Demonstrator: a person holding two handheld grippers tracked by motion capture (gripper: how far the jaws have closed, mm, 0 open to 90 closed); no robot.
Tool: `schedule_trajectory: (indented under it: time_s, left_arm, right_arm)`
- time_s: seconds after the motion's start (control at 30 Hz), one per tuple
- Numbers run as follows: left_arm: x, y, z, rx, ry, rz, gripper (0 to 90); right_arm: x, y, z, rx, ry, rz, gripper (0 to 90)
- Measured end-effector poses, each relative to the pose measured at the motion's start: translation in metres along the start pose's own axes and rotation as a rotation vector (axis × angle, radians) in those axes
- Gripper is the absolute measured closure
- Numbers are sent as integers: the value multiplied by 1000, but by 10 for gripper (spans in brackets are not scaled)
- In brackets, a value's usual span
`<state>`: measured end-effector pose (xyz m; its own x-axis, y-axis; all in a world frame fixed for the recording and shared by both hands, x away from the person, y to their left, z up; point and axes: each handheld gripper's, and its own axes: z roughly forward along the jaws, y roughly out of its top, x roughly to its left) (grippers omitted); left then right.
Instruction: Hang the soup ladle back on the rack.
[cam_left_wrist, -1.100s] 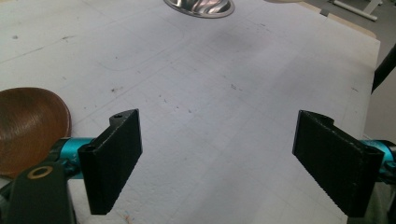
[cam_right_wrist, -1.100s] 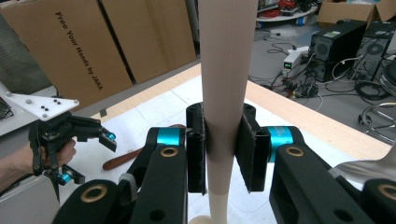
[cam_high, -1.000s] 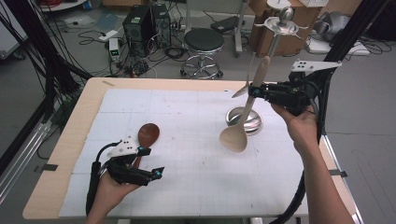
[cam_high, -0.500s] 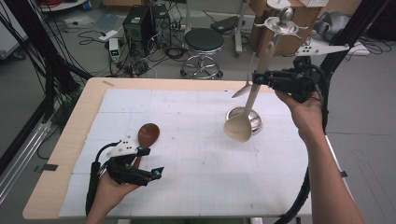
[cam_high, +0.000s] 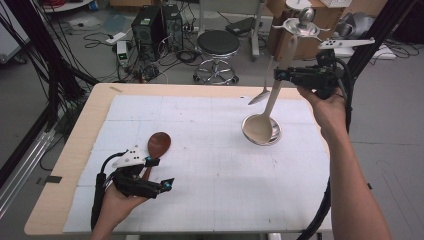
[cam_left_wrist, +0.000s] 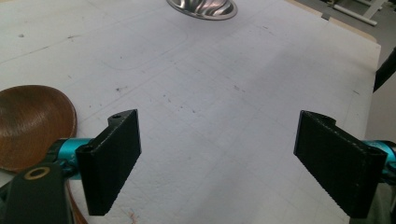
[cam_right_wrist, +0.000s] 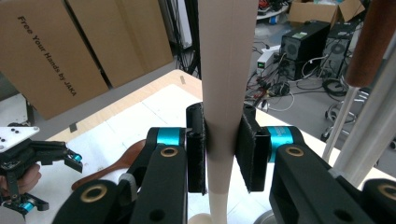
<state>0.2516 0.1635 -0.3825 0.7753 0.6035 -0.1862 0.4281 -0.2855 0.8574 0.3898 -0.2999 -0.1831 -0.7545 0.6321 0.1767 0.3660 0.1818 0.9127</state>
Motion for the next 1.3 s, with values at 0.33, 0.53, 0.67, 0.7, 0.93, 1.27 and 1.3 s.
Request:
schedule_trajectory:
  time_s: [0.33, 0.53, 0.67, 0.7, 0.93, 1.27, 1.3]
  left_arm:
    - [1, 0, -2, -6, 6, -4, 153]
    - [2, -2, -1, -1, 6, -7, 153]
    - [2, -2, -2, 1, 6, -5, 153]
    - [2, -2, -1, 2, 7, -6, 153]
    - [2, -2, -2, -5, 3, -7, 153]
    - [2, -2, 0, 5, 1, -4, 151]
    - [2, -2, -1, 4, 0, -4, 151]
  right_arm:
    - [-8, 2, 4, 8, -26, 17, 757]
    - [-12, 1, 4, 4, -44, 30, 757]
    - [-13, 1, 5, 7, -54, 30, 756]
    - [-13, 1, 5, 6, -57, 31, 755]
    - [-12, 0, 7, 5, -82, 22, 748]
    - [-12, -2, 2, -9, -103, 32, 697]
    - [-12, -2, 1, -8, -101, 26, 692]
